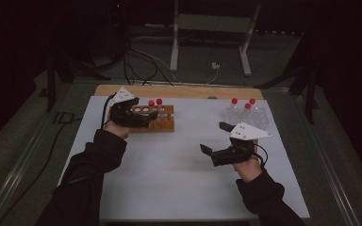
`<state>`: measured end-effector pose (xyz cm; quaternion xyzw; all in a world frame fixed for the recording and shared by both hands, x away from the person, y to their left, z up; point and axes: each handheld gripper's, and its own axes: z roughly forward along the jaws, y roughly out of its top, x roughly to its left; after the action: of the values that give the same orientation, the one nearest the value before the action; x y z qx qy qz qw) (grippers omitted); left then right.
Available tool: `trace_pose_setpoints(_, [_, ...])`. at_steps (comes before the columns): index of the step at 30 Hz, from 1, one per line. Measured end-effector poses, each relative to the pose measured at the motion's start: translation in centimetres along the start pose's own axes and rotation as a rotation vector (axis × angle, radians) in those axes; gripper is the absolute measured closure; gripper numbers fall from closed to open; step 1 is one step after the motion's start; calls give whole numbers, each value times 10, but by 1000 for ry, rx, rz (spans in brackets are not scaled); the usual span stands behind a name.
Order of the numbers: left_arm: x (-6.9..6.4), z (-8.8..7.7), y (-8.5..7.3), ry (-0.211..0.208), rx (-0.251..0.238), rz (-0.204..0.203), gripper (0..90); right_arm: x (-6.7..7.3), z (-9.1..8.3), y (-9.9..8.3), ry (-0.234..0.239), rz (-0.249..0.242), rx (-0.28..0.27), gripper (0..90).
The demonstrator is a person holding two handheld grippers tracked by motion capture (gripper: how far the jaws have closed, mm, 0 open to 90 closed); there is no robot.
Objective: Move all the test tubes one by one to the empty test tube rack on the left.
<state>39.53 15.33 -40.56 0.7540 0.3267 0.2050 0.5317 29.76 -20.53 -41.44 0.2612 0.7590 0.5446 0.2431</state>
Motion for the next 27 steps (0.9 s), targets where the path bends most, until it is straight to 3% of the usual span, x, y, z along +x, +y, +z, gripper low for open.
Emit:
trace_pose_setpoints(7, [-19, -28, -12, -83, -26, 43, 22, -19, -9, 2, -57, -12, 6, 0])
trace_pose_setpoints(14, [-35, -52, -36, -151, -36, 61, 22, -55, -22, -1, -142, 55, 21, 0])
trace_pose_setpoints(21, [-44, -65, -57, -172, -47, 48, 22, -91, -33, -13, -253, 91, 35, 0])
trace_pose_setpoints(27, [-54, -69, -67, -195, -63, 53, 22, -115, -33, -25, -313, 130, 67, 0])
